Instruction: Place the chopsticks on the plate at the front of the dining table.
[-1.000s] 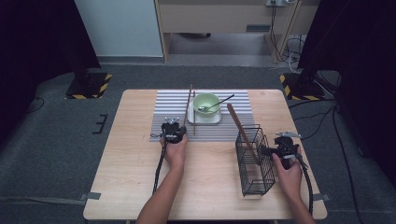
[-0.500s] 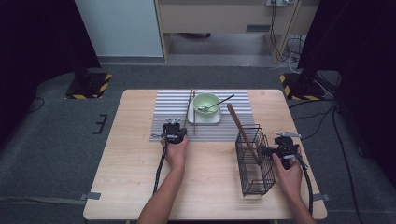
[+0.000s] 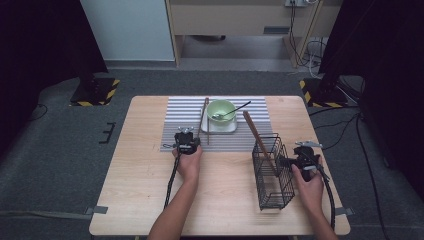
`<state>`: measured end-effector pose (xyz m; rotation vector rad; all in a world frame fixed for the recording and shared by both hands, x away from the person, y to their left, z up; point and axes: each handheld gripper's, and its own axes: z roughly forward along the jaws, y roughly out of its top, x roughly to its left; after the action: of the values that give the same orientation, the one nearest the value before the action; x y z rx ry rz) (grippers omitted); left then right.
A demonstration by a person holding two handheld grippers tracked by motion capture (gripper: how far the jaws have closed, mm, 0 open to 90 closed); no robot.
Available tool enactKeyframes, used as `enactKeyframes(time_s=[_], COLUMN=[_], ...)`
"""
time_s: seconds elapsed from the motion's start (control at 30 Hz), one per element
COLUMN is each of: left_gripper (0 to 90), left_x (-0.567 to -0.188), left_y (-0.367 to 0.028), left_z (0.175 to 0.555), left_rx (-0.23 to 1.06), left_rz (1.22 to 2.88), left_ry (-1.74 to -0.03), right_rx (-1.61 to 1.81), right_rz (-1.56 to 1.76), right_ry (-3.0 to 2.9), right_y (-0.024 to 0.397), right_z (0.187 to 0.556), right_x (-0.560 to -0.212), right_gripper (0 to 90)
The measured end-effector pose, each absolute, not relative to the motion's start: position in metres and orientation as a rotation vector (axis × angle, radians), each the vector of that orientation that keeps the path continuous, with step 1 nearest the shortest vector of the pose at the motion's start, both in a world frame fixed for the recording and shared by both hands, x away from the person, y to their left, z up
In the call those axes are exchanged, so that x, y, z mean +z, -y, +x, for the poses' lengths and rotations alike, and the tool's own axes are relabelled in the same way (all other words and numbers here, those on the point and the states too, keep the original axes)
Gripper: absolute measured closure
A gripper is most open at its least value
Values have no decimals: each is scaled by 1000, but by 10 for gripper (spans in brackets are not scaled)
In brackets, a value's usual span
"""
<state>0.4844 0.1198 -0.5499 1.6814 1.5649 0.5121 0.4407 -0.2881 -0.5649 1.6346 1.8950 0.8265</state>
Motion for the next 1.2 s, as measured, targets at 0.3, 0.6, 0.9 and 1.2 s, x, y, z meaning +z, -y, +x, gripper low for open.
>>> enactKeyframes(time_s=[0.3,0.6,0.9,1.2], left_gripper=[826,806,799,800], left_x=[-549,-549,-547,-546], left_y=[-117,-111,-103,-102], left_z=[483,482,481,482], left_rx=[513,500,500,506], left_rz=[1677,1668,1676,1683], left_ry=[-1557,-1542,-1506,-1498], right_rx=[826,826,826,826], right_rz=[1634,1634,1635,1634], right_ry=[-1895,-1895,-1895,-1895], right_y=[288,288,288,288], right_z=[441,441,441,441], right_x=[-565,-565,-565,-565], right_gripper=[7,7,8,7])
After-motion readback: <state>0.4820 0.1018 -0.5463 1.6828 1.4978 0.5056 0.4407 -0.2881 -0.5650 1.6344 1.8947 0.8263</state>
